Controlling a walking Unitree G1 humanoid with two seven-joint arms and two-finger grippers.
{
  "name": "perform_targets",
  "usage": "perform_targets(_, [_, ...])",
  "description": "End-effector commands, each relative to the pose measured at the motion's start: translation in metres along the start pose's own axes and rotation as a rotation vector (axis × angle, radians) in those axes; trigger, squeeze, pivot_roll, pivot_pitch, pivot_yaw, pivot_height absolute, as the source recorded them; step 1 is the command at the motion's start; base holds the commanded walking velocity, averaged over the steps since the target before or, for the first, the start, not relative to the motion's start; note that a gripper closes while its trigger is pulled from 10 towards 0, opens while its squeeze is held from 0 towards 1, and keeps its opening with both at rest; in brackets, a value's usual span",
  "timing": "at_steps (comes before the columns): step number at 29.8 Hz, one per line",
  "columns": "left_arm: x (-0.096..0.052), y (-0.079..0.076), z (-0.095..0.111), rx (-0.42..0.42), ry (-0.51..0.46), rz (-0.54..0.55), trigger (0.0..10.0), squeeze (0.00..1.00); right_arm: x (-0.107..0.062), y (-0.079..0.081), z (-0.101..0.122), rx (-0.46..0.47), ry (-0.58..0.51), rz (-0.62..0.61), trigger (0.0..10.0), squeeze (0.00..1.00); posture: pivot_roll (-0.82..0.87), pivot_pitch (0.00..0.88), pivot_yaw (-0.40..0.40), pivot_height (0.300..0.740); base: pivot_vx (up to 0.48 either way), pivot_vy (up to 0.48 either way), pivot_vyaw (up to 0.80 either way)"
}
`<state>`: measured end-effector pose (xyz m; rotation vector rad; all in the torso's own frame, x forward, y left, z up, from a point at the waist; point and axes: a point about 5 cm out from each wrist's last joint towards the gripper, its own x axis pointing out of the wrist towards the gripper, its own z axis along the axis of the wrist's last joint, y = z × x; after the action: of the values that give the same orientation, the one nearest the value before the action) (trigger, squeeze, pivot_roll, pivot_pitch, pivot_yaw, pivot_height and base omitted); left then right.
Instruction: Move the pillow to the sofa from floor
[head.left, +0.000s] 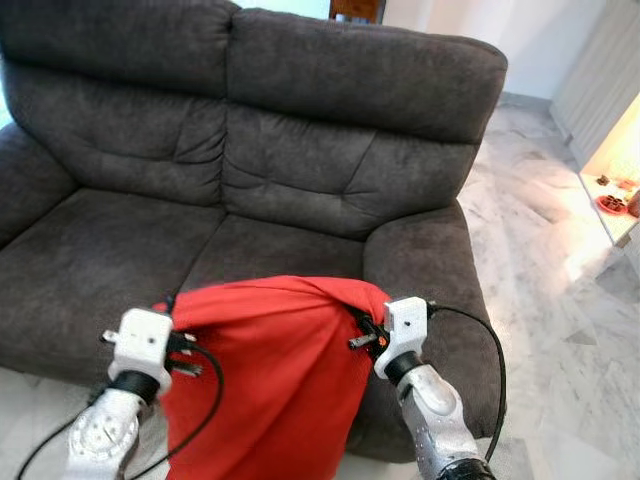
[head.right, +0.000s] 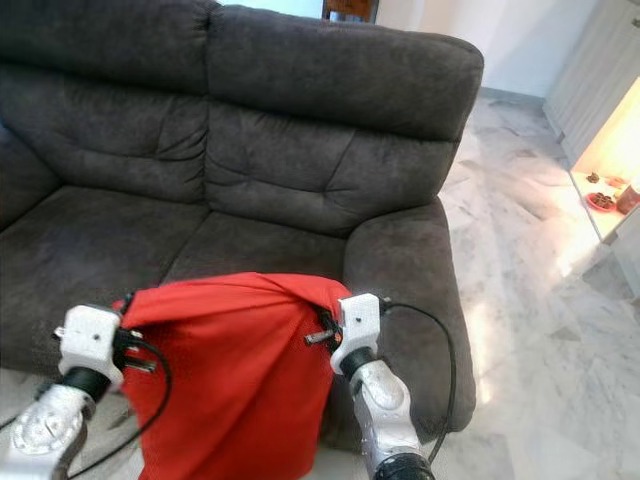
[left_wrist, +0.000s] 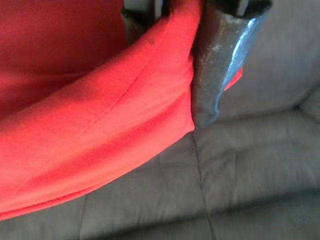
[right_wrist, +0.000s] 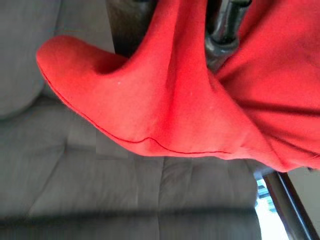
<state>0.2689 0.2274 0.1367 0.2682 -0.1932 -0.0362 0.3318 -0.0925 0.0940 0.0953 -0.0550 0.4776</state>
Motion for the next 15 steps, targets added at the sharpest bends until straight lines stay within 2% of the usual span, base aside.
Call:
perform_targets(1, [0.003, 0.048, 0.031, 0.021, -0.11, 0.213, 10.0, 0.0, -0.001, -0.036, 0.046, 0.005, -0.201, -0.157, 10.0, 0.0, 0.23, 0.115, -0.081, 0.74, 0.386, 0.0, 0.0])
perform_targets(2, [0.003, 0.048, 0.031, 0.021, -0.11, 0.213, 10.0, 0.0, -0.001, -0.036, 0.046, 0.005, -0.201, -0.157, 10.0, 0.0, 0.23, 0.115, -0.081, 0.74, 0.386, 0.0, 0.0])
perform_targets(3, [0.007, 0.057, 0.041, 0.027, -0.141, 0.226, 10.0, 0.0, 0.007, -0.032, 0.062, 0.0, -0.254, -0.139, 10.0, 0.0, 0.23, 0.112, -0.078, 0.74, 0.386, 0.0, 0.0])
perform_targets(6, [0.014, 0.072, 0.058, 0.052, -0.186, 0.251, 10.0, 0.0, 0.017, -0.025, 0.084, 0.009, -0.321, -0.114, 10.0, 0.0, 0.23, 0.109, -0.079, 0.74, 0.386, 0.0, 0.0])
perform_targets(7, [0.017, 0.08, 0.071, 0.082, -0.217, 0.265, 10.0, 0.0, 0.023, -0.017, 0.096, 0.011, -0.36, -0.074, 10.0, 0.0, 0.24, 0.109, -0.079, 0.74, 0.386, 0.0, 0.0])
perform_targets(10, [0.018, 0.09, 0.088, 0.101, -0.261, 0.299, 10.0, 0.0, 0.027, -0.003, 0.11, 0.005, -0.401, 0.001, 10.0, 0.0, 0.24, 0.108, -0.081, 0.74, 0.381, 0.0, 0.0])
perform_targets(15, [0.015, 0.099, 0.099, 0.142, -0.28, 0.327, 10.0, 0.0, 0.028, 0.011, 0.117, 0.014, -0.422, 0.067, 10.0, 0.0, 0.24, 0.108, -0.082, 0.74, 0.38, 0.0, 0.0])
